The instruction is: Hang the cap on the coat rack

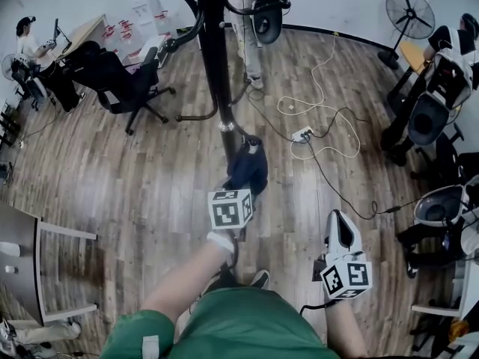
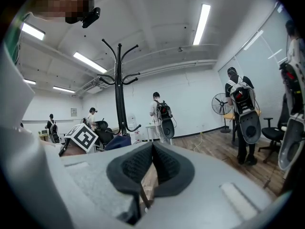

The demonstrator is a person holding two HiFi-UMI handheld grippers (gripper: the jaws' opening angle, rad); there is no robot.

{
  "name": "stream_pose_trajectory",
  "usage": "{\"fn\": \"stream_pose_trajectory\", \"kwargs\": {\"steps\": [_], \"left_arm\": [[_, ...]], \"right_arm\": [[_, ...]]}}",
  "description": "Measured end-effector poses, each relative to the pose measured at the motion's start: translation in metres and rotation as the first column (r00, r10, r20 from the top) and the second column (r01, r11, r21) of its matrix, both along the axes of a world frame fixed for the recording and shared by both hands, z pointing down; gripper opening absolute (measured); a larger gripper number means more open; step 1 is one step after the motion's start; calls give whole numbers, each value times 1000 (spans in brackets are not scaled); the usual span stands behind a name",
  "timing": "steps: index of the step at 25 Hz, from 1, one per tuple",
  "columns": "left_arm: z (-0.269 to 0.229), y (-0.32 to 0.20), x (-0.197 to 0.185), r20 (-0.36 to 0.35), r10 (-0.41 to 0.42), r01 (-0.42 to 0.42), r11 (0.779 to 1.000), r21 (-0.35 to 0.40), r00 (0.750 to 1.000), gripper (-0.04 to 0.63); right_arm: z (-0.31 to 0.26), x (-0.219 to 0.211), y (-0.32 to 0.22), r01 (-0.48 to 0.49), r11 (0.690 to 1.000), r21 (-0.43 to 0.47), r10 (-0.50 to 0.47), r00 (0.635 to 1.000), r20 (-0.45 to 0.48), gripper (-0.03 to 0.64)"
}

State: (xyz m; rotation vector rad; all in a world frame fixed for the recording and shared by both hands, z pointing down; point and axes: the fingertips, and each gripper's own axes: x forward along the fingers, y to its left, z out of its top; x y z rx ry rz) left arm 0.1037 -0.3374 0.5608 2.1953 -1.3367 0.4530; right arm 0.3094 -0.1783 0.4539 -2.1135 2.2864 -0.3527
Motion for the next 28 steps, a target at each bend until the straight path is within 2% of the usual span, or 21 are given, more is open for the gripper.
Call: {"fn": "stream_pose_trajectory", "kwargs": {"steps": [6, 13, 17, 22, 25, 28], "left_arm": [[9, -19, 9, -7, 5, -5, 1000, -12, 1000, 52], [27, -45, 12, 3, -29, 29, 1000, -11, 1000, 52], [36, -64, 10, 34, -51, 50, 999, 16, 998, 52], [45, -80, 11, 107, -43, 37, 998, 56, 993, 52], [47, -84, 15, 128, -27, 19, 998, 65, 991, 85], [53, -86, 19, 114, 0, -6, 998, 58, 993, 151]], "right_arm": [[8, 0, -10, -12, 1000, -25, 12, 1000, 1, 2], [12, -3, -17, -20, 999, -43, 20, 1000, -10, 2], [14, -2, -17, -37, 998, -54, 36, 999, -20, 2], [18, 0, -16, -62, 995, -74, 60, 998, -28, 2], [16, -1, -17, -74, 994, -77, 72, 997, -29, 2], [17, -2, -17, -80, 994, -78, 78, 997, -29, 2]]}}
